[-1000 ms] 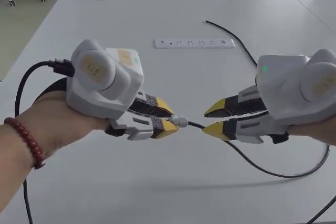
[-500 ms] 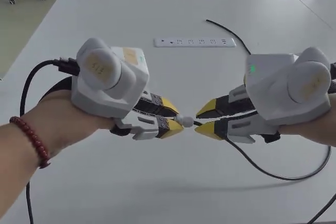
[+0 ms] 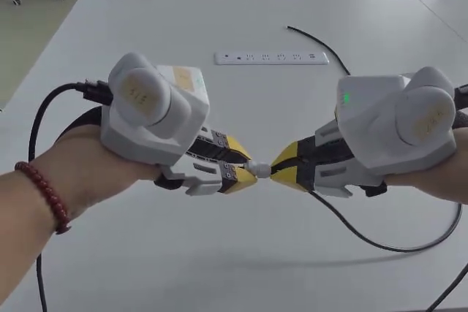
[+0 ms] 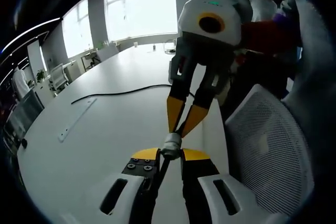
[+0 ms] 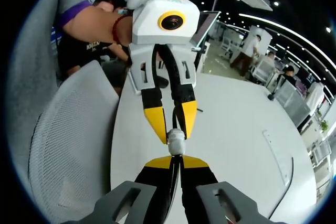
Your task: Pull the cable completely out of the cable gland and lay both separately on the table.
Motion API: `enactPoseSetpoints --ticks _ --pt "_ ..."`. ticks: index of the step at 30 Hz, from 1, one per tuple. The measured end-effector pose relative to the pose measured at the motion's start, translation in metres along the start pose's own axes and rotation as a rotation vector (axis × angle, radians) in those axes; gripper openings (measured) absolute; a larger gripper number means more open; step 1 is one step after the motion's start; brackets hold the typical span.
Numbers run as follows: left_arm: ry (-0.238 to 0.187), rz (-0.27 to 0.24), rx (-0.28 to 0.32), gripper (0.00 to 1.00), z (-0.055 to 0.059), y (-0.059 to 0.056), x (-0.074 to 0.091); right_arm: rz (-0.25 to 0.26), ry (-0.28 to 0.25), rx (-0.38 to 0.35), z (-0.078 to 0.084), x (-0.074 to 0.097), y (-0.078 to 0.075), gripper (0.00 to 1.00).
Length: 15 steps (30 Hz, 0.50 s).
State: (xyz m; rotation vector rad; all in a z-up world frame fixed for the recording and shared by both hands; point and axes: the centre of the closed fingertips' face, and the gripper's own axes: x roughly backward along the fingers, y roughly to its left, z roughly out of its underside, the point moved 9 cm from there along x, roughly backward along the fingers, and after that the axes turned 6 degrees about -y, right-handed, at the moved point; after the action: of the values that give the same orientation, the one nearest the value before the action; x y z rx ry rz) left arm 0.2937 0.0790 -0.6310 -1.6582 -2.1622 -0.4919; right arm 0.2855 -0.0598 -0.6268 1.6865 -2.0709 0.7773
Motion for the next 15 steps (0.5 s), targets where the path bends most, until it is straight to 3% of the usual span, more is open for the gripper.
enactPoseSetpoints --ticks 15 --pt "0.001 -0.006 0.001 0.16 0.0026 0.0025 0.0044 0.007 0.022 -0.005 0.0067 0.0043 -0.0015 0.0"
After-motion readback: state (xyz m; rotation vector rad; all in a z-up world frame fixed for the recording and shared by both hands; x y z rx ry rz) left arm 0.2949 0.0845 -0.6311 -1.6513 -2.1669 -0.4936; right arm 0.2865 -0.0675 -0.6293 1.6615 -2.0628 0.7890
